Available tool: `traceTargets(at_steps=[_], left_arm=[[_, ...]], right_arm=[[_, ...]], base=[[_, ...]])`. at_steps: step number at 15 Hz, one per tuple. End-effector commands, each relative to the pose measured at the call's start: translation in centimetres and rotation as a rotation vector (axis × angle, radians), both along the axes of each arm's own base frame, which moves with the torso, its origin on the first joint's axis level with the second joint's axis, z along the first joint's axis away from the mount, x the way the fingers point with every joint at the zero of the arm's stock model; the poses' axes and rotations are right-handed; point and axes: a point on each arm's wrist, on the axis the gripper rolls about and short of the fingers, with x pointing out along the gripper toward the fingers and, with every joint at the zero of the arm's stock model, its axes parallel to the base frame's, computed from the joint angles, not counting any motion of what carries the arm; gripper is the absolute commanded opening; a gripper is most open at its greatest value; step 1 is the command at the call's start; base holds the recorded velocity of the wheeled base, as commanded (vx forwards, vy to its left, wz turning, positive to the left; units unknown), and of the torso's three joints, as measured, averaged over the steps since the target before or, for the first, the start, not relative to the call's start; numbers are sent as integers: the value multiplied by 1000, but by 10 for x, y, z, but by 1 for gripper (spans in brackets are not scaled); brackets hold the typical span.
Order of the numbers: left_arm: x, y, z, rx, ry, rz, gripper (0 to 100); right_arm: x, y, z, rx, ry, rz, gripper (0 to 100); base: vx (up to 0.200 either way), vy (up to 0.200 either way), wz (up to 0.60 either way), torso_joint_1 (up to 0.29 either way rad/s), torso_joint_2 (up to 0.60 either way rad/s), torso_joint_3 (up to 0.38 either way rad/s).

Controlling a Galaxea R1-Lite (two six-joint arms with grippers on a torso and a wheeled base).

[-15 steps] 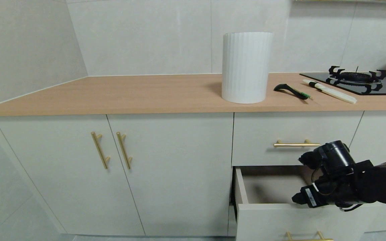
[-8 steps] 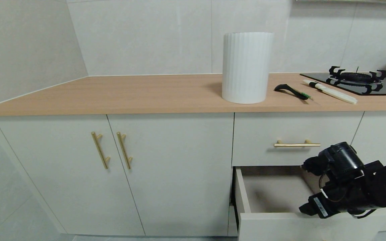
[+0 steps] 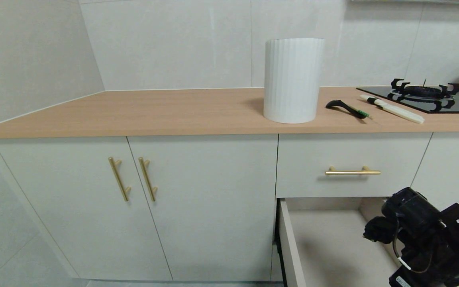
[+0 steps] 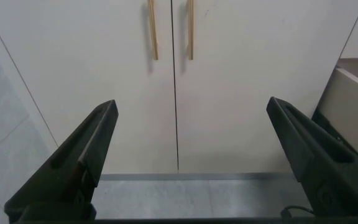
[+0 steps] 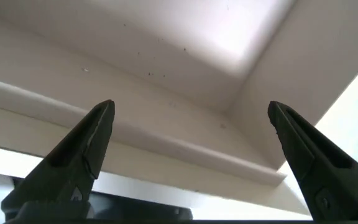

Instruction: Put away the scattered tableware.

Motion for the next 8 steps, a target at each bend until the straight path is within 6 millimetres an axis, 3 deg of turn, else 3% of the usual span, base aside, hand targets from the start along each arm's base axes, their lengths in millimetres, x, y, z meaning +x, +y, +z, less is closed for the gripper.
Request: traceTargets(at_steps=[1,5,8], left_arm=[[0,0,0,0,0,0,100],[0,0,0,0,0,0,100],[0,0,0,0,0,0,100]], right_arm=[[-4,1,4,0,-6,16,100],[7,3,11,20,-66,1,100],[21,5,29,120,-179,-149,100]], base=[[0,0,0,0,0,0],[0,0,0,0,0,0],[0,0,0,0,0,0]])
